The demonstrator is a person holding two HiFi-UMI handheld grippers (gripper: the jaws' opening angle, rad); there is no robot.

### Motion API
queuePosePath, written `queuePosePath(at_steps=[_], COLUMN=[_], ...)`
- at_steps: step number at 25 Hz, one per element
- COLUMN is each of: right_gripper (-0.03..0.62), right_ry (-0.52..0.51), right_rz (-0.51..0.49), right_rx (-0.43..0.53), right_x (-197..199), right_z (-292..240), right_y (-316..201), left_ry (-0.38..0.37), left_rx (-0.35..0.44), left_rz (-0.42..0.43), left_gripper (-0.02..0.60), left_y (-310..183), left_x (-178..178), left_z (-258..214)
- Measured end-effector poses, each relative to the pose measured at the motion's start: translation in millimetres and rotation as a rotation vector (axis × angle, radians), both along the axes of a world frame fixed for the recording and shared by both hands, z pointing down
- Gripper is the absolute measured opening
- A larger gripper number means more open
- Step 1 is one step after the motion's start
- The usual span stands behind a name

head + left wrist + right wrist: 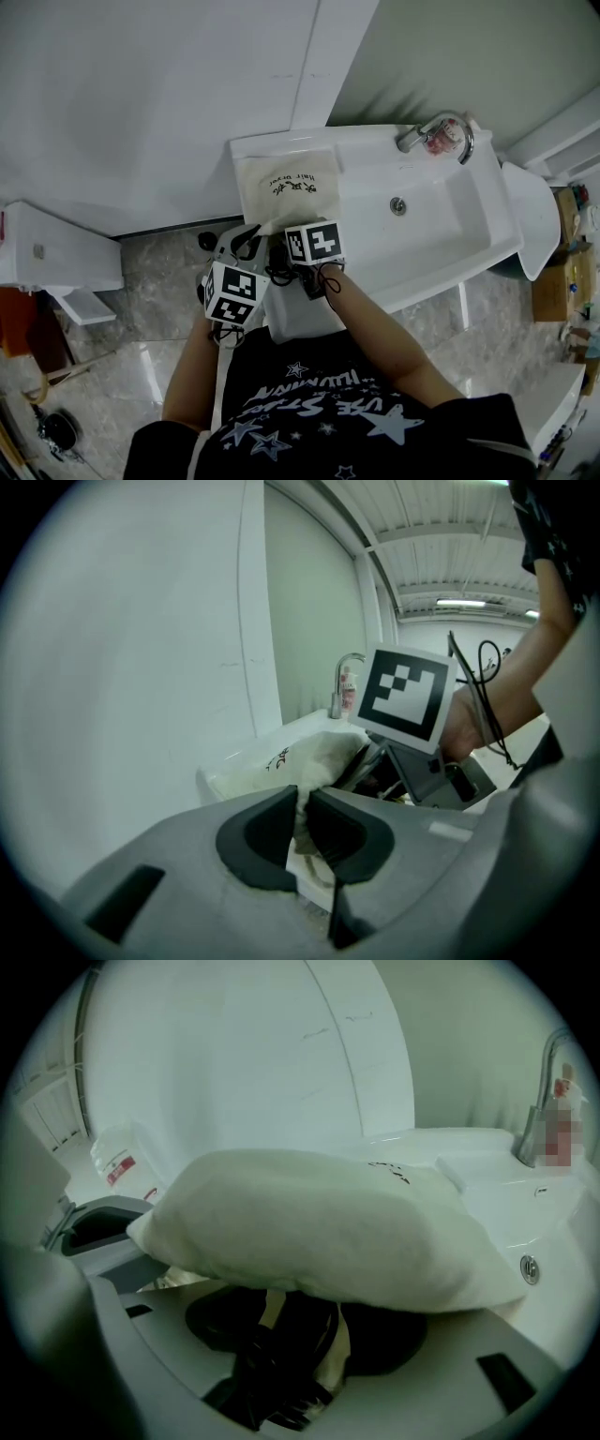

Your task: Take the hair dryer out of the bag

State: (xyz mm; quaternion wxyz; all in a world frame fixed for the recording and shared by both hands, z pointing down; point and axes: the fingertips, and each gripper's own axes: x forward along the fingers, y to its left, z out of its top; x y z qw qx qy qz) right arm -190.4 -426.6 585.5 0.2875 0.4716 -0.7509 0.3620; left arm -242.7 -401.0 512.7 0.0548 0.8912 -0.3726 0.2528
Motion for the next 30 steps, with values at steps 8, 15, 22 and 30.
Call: queuePosePath(at_steps=[8, 15, 22, 30], right_gripper=[0.252, 0.195, 0.187, 0.186], right_ry=[0.008, -0.070, -0.085, -0.149], right_rz=[0.015, 0.056, 0.020, -0.106], right_rx=[-0.045, -0.064, -0.079, -0.095], right_x=[-3, 1, 3, 3], right_z=[19, 22, 15, -4], right_y=[-6, -9, -2, 31], left_ry=[0.002, -0.001, -0.004, 0.000], left_rx=[-0.003, -0.005, 0.001, -0.001], left_rz=[0.002, -0.015, -0.031, -0.072], left_gripper=[0.038, 0.038, 0.038, 0.038], left_y=[2, 0, -2, -4], left_x=[-1, -5, -2, 0], left_z=[1, 3, 0, -3])
